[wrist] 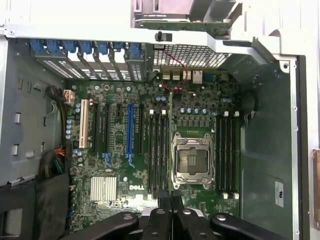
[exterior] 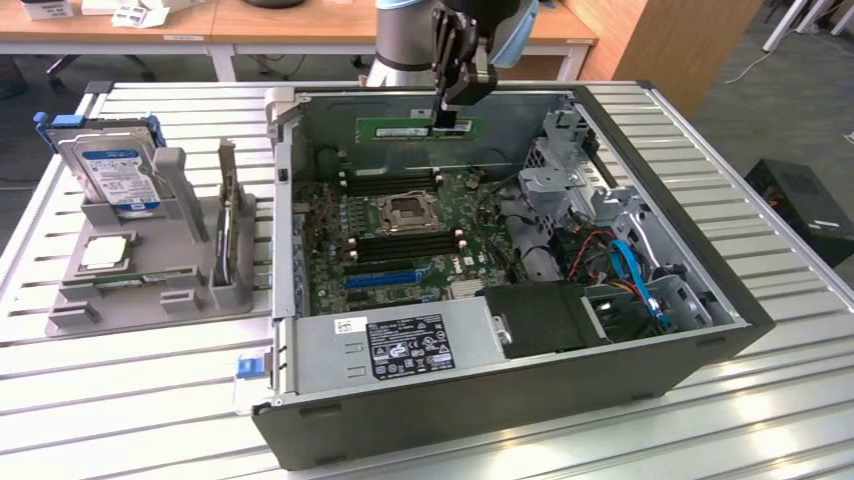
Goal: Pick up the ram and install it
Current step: 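Pick up the ram and move it above insertion slot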
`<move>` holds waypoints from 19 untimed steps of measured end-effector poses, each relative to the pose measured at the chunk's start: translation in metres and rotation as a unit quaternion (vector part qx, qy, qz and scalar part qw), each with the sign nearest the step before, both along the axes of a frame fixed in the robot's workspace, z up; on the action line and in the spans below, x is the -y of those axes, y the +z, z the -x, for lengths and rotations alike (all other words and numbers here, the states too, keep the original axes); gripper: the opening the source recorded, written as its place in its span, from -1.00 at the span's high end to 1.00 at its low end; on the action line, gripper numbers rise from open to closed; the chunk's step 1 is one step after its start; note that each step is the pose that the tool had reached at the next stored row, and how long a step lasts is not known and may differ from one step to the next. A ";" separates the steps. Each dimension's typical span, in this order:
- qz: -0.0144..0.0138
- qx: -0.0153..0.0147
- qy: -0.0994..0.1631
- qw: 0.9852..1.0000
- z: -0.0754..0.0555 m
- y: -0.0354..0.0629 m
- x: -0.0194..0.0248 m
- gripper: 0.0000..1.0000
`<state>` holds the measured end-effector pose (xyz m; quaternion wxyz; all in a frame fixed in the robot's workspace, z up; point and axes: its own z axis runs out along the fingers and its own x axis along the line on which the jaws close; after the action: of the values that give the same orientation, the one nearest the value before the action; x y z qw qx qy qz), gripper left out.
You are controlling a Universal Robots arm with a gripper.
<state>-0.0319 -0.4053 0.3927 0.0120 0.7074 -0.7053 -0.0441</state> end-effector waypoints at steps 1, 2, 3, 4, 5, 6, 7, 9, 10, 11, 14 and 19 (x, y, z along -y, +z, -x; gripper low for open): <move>0.000 0.000 0.000 1.000 0.000 -0.0011 0.0001 0.76; 0.000 0.000 0.000 1.000 0.000 -0.0022 0.0001 0.76; 0.000 0.000 0.000 1.000 0.000 -0.0033 0.0002 0.76; 0.000 0.000 0.000 1.000 0.000 -0.0044 0.0002 0.76; 0.000 0.000 0.000 1.000 0.000 -0.0055 0.0003 0.76; 0.000 0.000 0.000 1.000 0.000 -0.0067 0.0003 0.76; 0.000 0.000 0.000 1.000 0.000 -0.0080 0.0004 0.76; 0.000 0.000 0.000 1.000 0.000 -0.0106 0.0006 0.76; 0.000 0.000 0.000 1.000 0.000 -0.0119 0.0007 0.76; 0.000 0.000 0.000 1.000 0.000 -0.0131 0.0008 0.76; 0.000 0.000 0.000 1.000 0.000 -0.0174 0.0010 0.76; 0.000 0.000 0.000 1.000 0.000 -0.0250 0.0015 0.76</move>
<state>-0.0319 -0.4068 0.3676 0.0119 0.7074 -0.7053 -0.0441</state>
